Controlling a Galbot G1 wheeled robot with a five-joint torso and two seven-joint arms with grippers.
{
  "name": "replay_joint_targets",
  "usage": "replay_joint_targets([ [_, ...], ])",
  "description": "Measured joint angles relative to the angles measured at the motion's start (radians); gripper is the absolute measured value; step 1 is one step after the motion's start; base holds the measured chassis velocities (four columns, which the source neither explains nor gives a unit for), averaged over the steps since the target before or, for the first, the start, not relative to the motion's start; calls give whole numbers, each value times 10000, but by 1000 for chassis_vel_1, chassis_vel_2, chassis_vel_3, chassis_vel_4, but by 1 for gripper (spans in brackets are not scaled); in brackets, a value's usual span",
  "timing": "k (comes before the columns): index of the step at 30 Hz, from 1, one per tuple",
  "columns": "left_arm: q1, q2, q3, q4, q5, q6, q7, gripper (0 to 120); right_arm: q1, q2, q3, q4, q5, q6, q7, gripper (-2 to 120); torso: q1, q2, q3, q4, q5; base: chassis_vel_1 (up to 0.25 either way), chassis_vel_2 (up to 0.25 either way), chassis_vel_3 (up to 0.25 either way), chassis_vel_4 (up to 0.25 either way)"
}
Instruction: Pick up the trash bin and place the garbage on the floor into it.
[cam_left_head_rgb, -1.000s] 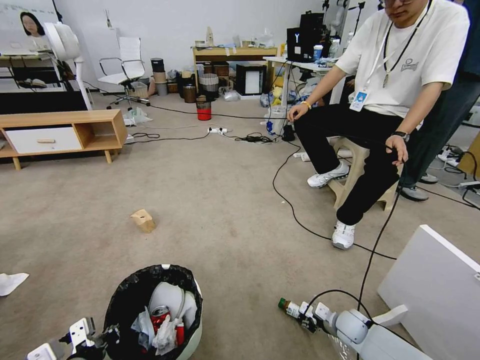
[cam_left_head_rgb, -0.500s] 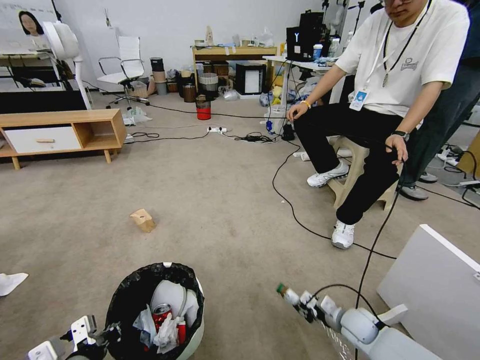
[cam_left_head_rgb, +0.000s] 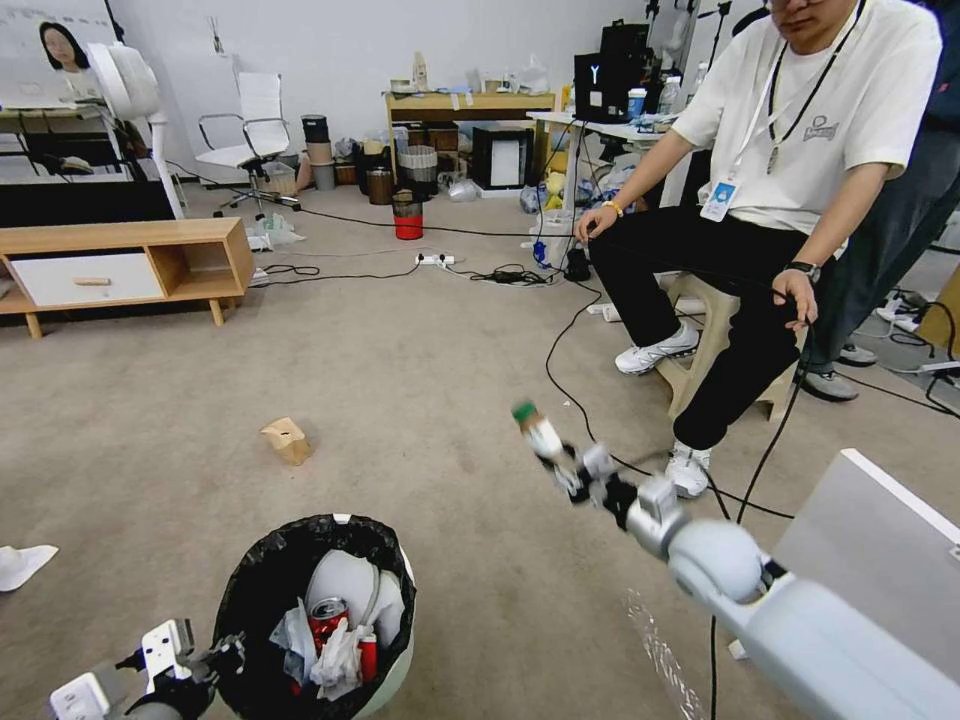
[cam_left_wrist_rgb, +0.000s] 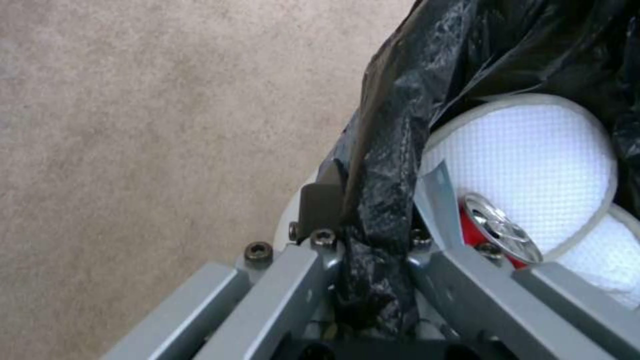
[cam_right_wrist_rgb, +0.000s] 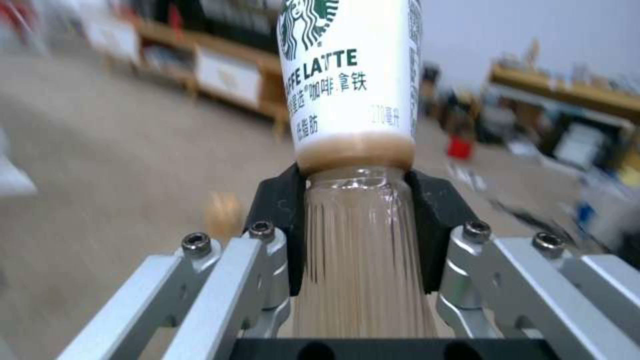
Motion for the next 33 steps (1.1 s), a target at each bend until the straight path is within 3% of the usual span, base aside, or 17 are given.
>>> replay_joint_targets([
  [5,57,18,86,-185,0,6,-11,2,943,-105,-758,1779,1929,-852,616,29,0,1,0,0,0,0,0,0,0],
  [8,71,29,119,-236,9,7,-12,2,1175,-107,-1075,2176,2336,-1146,795,29,-1,2,-1,0,-3,0,0,0,0],
  [10,106,35,168,-336,41,7,-16,2,1795,-105,-2004,2793,2971,-1786,1169,29,-2,2,-1,-1,-1,0,0,0,0],
  [22,138,63,224,-486,83,8,-19,2,3932,417,-4804,3133,3939,-3116,2082,29,-1,1,0,0,0,0,0,0,0],
  [33,114,139,191,-527,65,8,-19,2,5073,876,-6223,3109,4477,-3851,2607,29,-1,1,0,-1,-1,0,0,0,0],
])
